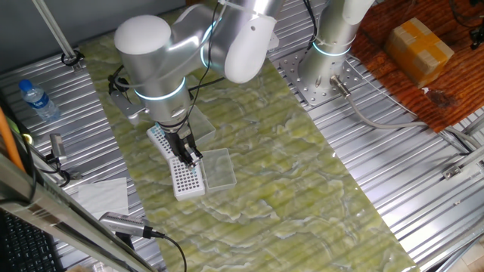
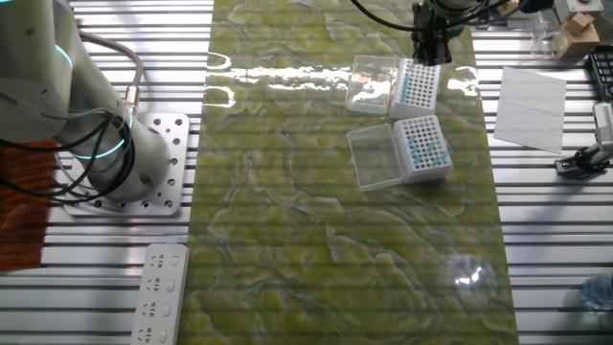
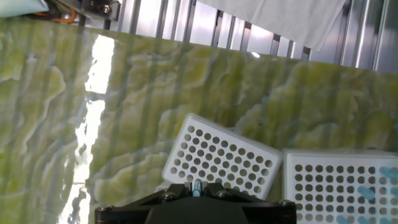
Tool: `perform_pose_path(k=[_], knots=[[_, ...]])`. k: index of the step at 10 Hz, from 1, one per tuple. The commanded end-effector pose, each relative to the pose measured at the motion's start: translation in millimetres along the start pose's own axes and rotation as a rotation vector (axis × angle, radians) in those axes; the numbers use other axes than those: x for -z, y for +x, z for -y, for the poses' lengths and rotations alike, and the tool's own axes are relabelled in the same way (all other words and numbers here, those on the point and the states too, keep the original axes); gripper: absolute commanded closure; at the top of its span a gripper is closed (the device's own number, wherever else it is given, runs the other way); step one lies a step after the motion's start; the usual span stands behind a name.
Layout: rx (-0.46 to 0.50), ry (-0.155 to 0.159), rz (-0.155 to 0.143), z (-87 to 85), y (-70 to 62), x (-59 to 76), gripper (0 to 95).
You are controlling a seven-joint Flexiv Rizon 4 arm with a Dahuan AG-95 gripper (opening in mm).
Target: Transfer all medium pipette tips from one holder to another
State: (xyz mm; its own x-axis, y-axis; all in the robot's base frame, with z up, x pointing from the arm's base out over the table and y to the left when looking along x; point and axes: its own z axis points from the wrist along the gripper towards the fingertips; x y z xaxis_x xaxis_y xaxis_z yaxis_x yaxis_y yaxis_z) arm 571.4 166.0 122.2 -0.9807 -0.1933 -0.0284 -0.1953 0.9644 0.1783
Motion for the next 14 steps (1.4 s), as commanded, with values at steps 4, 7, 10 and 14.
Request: perform_pose_path(k=[4, 7, 10, 14], knots=[[0.072, 0.011, 0.001, 1.4, -1.0, -5.4, 57.0], [0.118, 0.027, -0.009, 2.0, -0.4, -5.5, 57.0], [0.336, 0.138, -0.057, 21.0, 3.1, -2.6, 57.0], [0.502, 0.150, -0.085, 64.6, 8.9, 4.8, 57.0]])
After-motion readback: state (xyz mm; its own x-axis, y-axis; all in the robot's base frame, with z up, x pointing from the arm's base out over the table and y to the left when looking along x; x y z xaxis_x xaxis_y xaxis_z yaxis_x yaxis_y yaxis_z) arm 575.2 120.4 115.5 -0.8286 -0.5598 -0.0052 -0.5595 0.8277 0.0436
